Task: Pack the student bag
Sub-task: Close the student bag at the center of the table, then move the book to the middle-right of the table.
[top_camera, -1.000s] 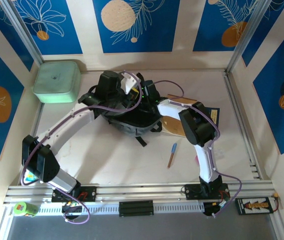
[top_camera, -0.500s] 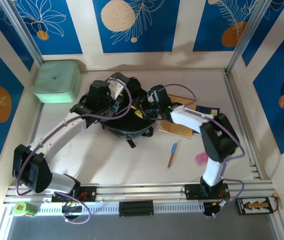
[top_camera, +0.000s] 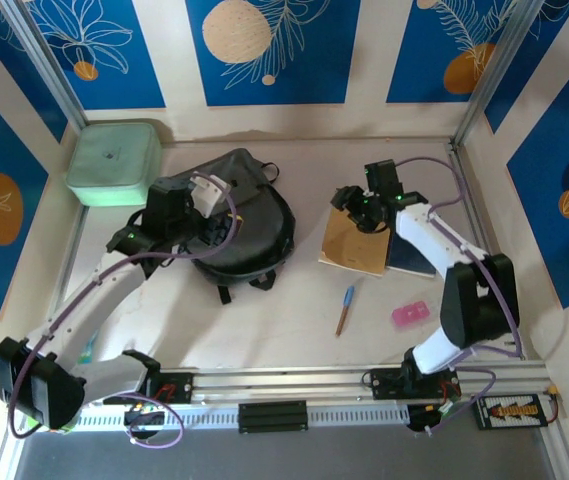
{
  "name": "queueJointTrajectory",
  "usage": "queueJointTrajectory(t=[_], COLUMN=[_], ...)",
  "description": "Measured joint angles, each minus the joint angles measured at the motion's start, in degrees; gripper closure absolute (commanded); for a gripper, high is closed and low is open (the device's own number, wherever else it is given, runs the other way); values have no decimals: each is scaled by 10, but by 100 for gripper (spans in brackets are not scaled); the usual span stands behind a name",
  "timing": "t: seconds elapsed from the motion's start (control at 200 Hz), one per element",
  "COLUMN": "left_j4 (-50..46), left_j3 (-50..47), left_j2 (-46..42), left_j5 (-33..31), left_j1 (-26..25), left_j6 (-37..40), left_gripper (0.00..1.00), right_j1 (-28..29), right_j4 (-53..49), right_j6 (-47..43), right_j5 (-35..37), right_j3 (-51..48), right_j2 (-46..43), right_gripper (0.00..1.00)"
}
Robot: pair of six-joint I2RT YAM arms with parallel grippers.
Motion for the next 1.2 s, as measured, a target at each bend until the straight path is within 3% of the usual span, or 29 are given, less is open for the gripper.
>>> queueJointTrajectory(t=[0.22,0.545,0.775,0.935,1.2], left_j4=[15,57,70,72,70], left_j3=[3,76,139,176,271], left_j2=[24,205,287,344,458], left_j5=[51,75,70,70,75], left_j1=[0,-51,-106,-133,-161], left_j6=[-113,-262,-305,-317,-349], left_gripper=[6,5,7,14,36], right_j1=[-83,-71,-45,-27,-27], right_j4=[-95,-149,-169,-164,-141], right_j6=[-111,-183,-216,-224,-224], right_j5=[20,25,24,-26,-95], right_j3=[96,217,234,228,204], right_j2=[115,276,297,297,281], right_gripper=[36,36,37,39,42])
